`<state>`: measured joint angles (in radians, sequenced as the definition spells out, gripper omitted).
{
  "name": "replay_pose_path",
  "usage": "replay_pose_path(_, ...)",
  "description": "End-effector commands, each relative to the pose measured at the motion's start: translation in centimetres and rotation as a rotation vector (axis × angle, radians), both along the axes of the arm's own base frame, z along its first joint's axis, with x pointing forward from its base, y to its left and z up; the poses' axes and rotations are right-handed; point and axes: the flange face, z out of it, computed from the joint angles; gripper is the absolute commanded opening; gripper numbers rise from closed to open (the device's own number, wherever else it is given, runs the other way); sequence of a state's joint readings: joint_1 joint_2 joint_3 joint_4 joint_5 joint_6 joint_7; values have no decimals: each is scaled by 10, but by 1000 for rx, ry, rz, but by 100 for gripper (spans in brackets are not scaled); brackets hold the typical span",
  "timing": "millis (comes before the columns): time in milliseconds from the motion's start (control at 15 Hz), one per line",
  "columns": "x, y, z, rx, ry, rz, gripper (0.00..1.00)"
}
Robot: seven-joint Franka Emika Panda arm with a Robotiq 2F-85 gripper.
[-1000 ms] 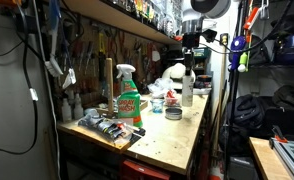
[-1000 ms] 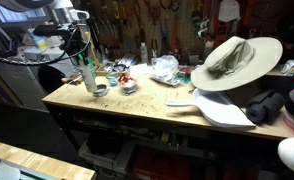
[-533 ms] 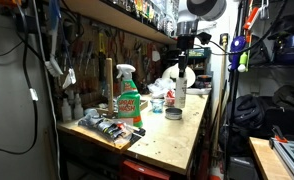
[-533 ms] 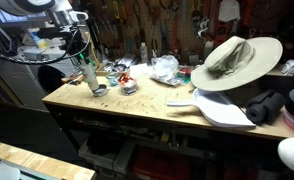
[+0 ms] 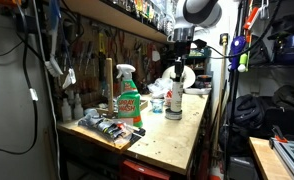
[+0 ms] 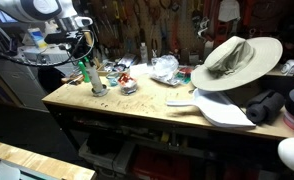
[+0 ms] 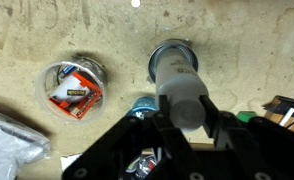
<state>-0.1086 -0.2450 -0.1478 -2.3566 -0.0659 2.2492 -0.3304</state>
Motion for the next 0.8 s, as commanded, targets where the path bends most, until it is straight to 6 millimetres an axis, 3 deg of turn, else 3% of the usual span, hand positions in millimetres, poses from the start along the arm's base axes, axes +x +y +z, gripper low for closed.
replay_pose_path(0, 7, 2, -7, 8, -13, -16, 10)
replay_pose_path(733, 22, 6, -20, 5, -11, -36, 10)
